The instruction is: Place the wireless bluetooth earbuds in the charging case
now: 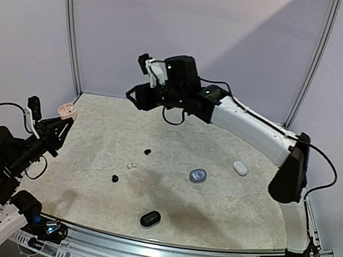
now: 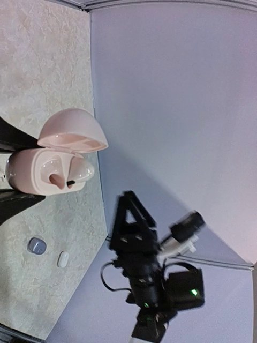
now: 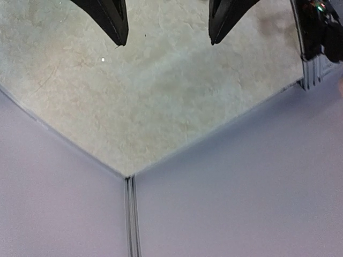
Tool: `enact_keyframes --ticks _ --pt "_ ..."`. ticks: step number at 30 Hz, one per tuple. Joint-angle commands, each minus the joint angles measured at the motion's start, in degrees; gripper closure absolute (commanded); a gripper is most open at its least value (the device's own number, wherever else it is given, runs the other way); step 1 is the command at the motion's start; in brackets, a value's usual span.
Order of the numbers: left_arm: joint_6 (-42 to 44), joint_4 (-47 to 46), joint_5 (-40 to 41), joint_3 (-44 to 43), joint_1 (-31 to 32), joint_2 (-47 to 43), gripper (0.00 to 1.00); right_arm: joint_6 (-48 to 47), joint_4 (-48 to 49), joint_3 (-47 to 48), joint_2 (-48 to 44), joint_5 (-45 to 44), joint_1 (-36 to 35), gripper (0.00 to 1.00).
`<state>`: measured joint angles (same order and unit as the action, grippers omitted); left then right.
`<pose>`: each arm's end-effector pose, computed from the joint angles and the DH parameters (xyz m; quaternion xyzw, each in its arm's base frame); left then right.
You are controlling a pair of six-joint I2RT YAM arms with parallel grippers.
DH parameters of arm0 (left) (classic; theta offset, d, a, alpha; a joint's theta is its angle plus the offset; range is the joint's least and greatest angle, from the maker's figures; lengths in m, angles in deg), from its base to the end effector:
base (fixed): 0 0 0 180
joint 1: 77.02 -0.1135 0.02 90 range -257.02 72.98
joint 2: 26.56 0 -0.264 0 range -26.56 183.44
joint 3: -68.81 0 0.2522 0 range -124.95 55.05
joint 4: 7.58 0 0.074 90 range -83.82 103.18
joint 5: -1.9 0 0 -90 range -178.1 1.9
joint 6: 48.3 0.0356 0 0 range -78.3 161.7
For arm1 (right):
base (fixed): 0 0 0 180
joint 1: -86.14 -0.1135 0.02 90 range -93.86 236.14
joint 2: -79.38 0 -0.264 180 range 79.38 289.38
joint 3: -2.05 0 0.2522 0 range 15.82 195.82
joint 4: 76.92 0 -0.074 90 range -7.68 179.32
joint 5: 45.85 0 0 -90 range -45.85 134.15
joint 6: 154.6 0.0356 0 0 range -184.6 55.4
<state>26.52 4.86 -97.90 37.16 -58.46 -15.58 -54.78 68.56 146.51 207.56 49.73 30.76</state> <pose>0.0974 -0.0391 0.2684 0.0838 0.6500 -0.2721 0.7046 0.2978 0.4375 0.3575 -0.3397 0.7351 0.3486 0.4719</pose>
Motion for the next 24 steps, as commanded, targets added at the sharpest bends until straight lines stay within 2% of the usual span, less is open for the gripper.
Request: enact_keyframes --ticks 1,3,6,8,14,24 --pt "1.43 1.15 1.09 1.17 -0.16 -0.9 1.0 -7.52 -18.17 9.35 13.82 5.85 -0.06 0.45" --pt "1.61 1.07 0.65 1.36 -0.22 -1.09 1.0 -8.8 -18.69 10.25 17.47 6.16 -0.05 0.38" --pt "1.89 0.98 -0.05 1.54 -0.22 -1.3 1.0 -8.03 -16.52 8.77 20.54 7.19 -0.05 0.21" --pt "1.91 0.82 -0.34 1.68 -0.27 -1.37 1.0 -7.19 -14.14 7.31 21.66 8.18 -0.32 0.18" --pt "1.46 -0.01 -1.5 1.98 -0.22 -1.22 1.0 -8.41 -10.23 5.27 23.58 8.1 -0.93 0.23" --pt "1.48 -0.46 -2.15 2.14 -0.36 -1.39 1.0 -9.19 -11.3 3.63 26.13 6.45 -2.0 0.35"
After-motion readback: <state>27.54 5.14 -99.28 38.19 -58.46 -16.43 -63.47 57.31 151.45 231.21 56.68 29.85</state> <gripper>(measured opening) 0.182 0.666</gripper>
